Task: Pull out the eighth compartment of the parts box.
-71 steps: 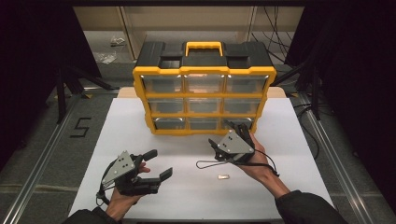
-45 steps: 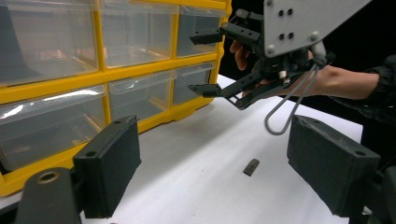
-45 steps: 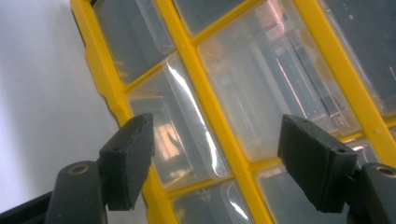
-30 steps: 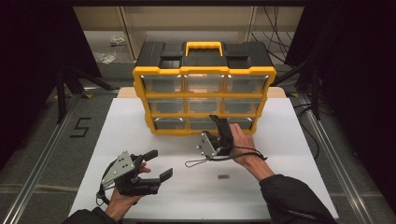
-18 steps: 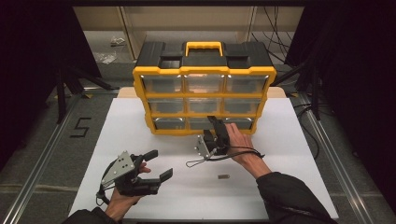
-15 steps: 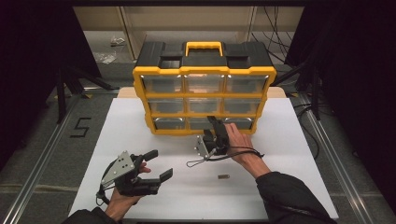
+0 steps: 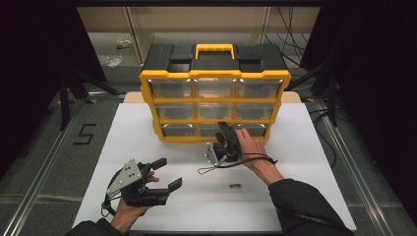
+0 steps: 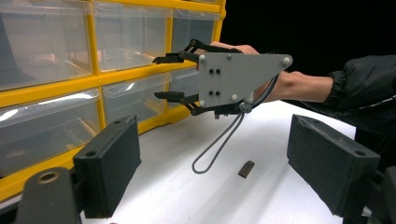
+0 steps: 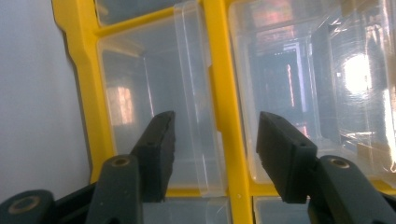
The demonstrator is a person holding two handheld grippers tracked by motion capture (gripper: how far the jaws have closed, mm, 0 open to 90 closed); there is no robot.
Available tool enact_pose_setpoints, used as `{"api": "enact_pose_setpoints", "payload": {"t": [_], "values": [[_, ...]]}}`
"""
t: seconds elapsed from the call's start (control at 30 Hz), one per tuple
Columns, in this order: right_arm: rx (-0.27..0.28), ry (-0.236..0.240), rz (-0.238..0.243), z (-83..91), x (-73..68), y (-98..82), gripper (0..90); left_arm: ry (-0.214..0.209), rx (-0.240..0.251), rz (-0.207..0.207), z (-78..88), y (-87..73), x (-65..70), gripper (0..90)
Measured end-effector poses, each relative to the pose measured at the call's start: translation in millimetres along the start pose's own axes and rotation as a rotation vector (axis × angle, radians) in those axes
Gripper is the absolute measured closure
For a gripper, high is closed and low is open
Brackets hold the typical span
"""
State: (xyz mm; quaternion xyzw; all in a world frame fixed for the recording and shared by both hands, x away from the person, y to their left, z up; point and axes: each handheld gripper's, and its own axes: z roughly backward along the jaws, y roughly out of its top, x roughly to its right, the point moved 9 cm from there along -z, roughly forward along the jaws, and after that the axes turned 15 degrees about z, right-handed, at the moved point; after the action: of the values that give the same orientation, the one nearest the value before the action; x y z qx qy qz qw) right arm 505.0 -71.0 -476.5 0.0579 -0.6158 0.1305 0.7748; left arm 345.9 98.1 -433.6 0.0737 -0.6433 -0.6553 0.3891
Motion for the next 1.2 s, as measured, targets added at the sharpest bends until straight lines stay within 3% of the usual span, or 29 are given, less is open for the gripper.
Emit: {"api": "enact_pose_setpoints", "payload": {"t": [0.13, 0.83, 1.2], "values": [[-0.001, -0.001, 0.026, -2.1, -1.7, 2.1, 53.9, 0.000, 0.001, 0.002, 0.1, 0.2, -0.1, 16.9], [-0.026, -0.008, 0.066, -12.1, -7.6, 4.6, 65.2, -0.004, 0.002, 0.006, 0.2, 0.6, -0.4, 17.2], [-0.040, -0.036, 0.085, -15.1, -7.3, 4.7, 71.7, -0.009, 0.003, 0.008, 0.3, 0.9, -0.1, 17.4]]}}
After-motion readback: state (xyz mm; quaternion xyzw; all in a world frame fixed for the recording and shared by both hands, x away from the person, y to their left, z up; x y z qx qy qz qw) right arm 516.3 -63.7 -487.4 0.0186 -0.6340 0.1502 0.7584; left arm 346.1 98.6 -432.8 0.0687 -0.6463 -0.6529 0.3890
